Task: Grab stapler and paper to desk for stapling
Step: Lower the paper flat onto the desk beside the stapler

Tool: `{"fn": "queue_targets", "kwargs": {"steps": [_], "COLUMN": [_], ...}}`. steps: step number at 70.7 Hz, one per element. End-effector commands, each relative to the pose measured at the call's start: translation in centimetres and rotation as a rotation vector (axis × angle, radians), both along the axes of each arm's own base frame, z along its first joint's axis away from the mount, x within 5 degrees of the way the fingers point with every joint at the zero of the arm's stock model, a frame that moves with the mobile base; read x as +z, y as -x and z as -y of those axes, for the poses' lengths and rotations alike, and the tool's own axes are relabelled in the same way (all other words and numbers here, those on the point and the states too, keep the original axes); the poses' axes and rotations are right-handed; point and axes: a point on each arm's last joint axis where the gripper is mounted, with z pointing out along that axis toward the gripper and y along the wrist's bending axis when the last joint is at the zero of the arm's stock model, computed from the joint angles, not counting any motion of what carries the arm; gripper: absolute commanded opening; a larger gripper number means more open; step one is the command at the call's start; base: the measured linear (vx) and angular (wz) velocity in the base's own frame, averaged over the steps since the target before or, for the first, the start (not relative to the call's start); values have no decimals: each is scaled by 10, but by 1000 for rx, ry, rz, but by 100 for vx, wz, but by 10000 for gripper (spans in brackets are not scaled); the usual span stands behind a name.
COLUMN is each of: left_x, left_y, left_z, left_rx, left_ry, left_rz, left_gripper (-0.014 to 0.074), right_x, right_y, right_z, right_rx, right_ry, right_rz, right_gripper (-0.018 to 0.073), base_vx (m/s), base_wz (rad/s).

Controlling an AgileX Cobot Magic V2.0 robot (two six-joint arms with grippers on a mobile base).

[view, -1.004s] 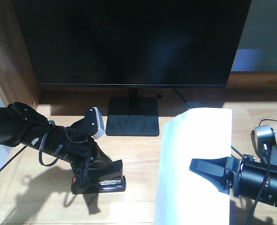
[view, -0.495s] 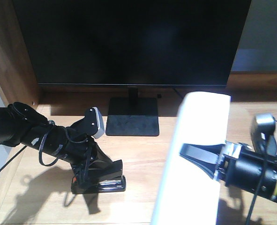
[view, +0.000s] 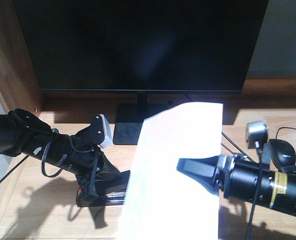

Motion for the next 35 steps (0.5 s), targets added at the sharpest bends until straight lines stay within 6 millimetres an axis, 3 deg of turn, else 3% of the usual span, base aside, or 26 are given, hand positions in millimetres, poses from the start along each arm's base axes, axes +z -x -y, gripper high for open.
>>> {"fn": "queue_targets", "kwargs": {"steps": [1, 19, 35], "left_x": [23, 23, 23], "left_y": [0, 0, 0], "left_z": [5, 5, 5], "left_rx": [5, 5, 5], "left_ry": [66, 66, 66], "left_rz": [37, 37, 37], "left_gripper": [-7, -7, -7], "right_x": [9, -16, -26], "right_y": [-1, -9, -10], "right_z": [-4, -4, -4], "right_rx": [65, 66, 80], "right_ry": [-100, -49, -18], "right_rz": [95, 92, 111], "right_gripper": [-1, -1, -1], "base_vx": [0, 0, 0], "base_wz": [0, 0, 0]}}
